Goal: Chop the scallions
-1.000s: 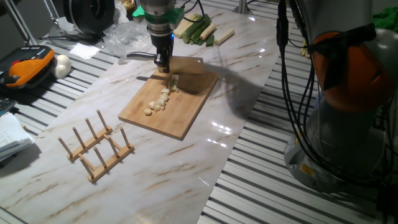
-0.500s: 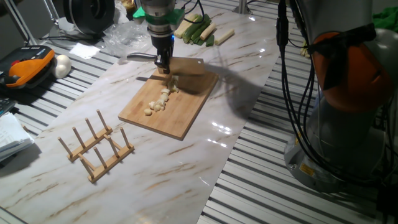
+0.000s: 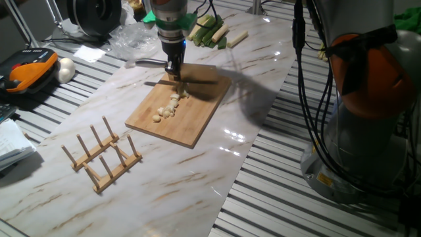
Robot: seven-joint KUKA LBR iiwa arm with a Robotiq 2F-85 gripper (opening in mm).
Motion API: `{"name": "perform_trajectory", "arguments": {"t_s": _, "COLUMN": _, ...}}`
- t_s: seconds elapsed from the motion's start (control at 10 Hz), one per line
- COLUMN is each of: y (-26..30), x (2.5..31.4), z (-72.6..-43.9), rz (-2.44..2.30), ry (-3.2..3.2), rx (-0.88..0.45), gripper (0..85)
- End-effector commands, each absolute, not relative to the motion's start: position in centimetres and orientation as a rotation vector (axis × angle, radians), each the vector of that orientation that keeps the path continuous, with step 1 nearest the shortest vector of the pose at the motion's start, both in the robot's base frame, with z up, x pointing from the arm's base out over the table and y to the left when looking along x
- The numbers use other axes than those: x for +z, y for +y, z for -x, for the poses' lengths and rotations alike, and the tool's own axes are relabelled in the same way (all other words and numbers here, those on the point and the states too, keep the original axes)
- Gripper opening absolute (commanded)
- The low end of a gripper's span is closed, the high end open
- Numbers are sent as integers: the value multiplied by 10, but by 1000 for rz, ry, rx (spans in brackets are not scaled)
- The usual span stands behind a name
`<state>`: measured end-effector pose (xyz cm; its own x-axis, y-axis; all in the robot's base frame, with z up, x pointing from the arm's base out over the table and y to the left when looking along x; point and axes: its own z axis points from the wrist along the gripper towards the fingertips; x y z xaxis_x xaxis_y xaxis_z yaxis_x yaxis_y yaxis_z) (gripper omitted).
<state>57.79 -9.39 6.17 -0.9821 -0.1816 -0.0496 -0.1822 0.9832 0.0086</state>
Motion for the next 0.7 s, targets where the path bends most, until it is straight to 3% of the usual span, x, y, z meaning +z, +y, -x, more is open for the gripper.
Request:
{"name": "perform_trajectory", "arguments": {"t_s": 0.0, "y": -94, "x": 59, "z": -576, "rz": 282, "ry": 3081, "rx": 22, "gripper": 0}}
{"name": "perform_trajectory", "arguments": {"t_s": 0.6, "y": -91, "x": 41, "z": -574, "rz": 263, "ry": 3059, "rx": 48, "gripper": 0}}
